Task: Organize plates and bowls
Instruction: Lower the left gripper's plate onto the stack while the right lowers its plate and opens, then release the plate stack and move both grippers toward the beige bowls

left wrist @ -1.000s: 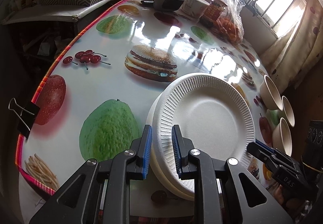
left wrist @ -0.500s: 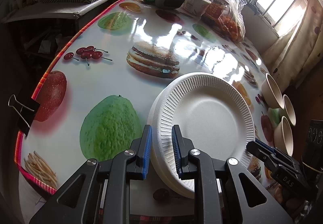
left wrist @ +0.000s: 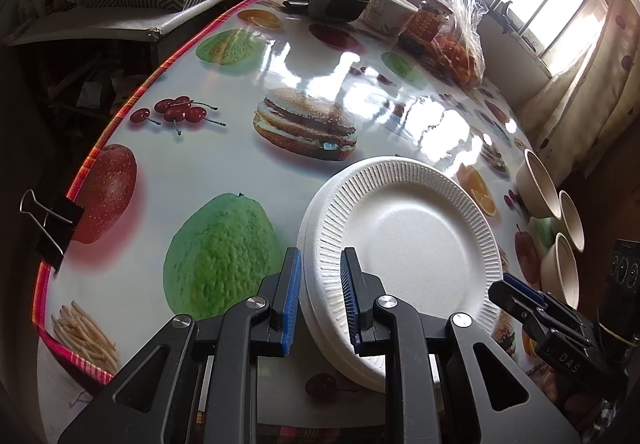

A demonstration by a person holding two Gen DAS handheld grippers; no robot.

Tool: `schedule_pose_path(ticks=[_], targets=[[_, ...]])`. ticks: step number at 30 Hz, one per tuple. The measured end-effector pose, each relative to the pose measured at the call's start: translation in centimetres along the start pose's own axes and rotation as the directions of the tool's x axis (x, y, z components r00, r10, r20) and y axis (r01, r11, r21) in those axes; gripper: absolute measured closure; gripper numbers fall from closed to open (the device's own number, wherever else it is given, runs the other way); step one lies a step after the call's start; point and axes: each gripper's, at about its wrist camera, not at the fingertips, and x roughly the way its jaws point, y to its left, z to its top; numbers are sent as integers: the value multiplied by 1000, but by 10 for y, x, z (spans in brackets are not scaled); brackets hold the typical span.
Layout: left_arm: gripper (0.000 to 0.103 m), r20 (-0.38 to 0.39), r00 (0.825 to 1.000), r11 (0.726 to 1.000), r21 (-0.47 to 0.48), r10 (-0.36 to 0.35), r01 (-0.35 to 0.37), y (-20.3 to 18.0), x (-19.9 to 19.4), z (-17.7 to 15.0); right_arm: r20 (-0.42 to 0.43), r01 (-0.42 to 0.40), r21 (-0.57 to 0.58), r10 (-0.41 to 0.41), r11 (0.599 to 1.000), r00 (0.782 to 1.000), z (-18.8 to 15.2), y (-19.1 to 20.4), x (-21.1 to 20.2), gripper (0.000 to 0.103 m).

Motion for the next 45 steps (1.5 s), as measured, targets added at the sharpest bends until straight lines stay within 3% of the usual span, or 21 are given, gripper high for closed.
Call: schedule_pose_path(ticks=[4,9,14,22,30,33,36,45], targets=[[80,19,1000,1000,17,11,-12,-4,-6,0,11,10,0,-10,1000,1000,0,0,-3,68],[68,69,997,998,48,33,-37,-12,-17,0,41,39,-22,-38,999,998,0,5,-9,64],[68,123,990,992,96,72,-84,-24,-27,-1,75,64,-21,-62,998,995,0,7,-17,63],[68,181,981,982,166,64,-95,-46,-40,0,131,110,18,-111,994,985,-4,2,-33,62],[68,255,966,959,260,46,-114,-79,-51,2,207,202,27,-203,979,957,-4,-3,-56,58],[66,257,966,953,288,21,-97,-91,-51,3,229,220,32,-221,975,948,-4,-6,-65,56],[51,251,968,946,314,-7,-74,-105,-47,1,245,234,51,-239,971,940,-5,-11,-74,53],[51,210,977,929,369,-47,-35,-140,-31,-1,268,266,95,-282,959,921,-6,-33,-93,52]])
